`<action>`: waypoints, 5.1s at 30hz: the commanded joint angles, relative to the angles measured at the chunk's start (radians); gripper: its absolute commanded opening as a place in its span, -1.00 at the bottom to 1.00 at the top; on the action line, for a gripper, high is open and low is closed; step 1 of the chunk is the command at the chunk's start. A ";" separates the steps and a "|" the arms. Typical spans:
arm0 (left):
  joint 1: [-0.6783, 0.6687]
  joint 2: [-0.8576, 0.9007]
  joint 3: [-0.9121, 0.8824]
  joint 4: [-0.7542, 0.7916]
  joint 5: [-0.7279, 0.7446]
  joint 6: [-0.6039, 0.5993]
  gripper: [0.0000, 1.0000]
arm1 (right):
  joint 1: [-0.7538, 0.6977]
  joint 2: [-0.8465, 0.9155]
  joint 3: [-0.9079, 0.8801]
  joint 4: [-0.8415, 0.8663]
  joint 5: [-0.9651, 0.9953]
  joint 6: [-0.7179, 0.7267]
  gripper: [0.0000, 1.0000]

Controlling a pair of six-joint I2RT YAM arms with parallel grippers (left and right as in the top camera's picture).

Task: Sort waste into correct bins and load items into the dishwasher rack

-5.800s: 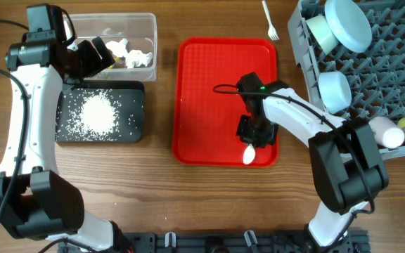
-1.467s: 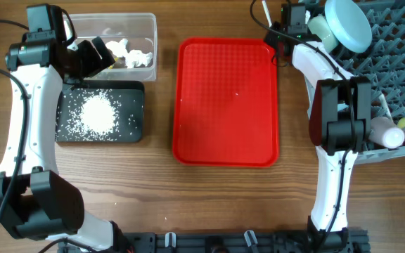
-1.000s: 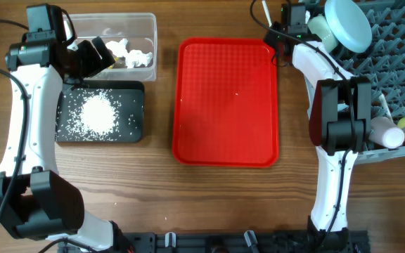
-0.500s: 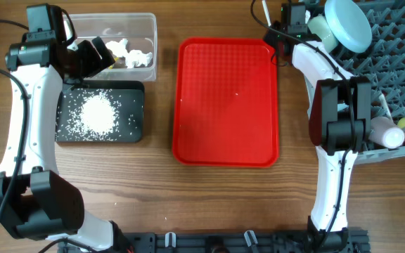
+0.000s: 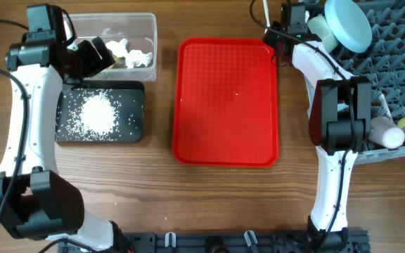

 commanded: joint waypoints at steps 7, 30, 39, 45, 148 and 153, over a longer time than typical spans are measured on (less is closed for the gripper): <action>0.003 -0.002 0.005 0.000 0.005 -0.009 1.00 | -0.002 -0.100 0.006 -0.033 -0.024 -0.076 -0.91; 0.003 -0.002 0.005 0.000 0.005 -0.009 1.00 | 0.056 -0.103 0.006 -0.073 0.093 -0.182 -0.17; 0.003 -0.002 0.005 0.000 0.005 -0.009 1.00 | 0.056 -0.079 0.006 -0.068 0.113 -0.205 -0.20; 0.003 -0.002 0.005 0.000 0.005 -0.009 1.00 | 0.056 -0.031 0.006 -0.064 0.108 -0.204 -0.19; 0.003 -0.002 0.005 0.000 0.005 -0.009 1.00 | -0.249 -1.125 -0.760 -0.803 0.528 0.528 0.48; 0.003 -0.002 0.005 0.000 0.005 -0.009 1.00 | -0.249 -1.118 -0.760 -0.702 0.384 0.406 0.96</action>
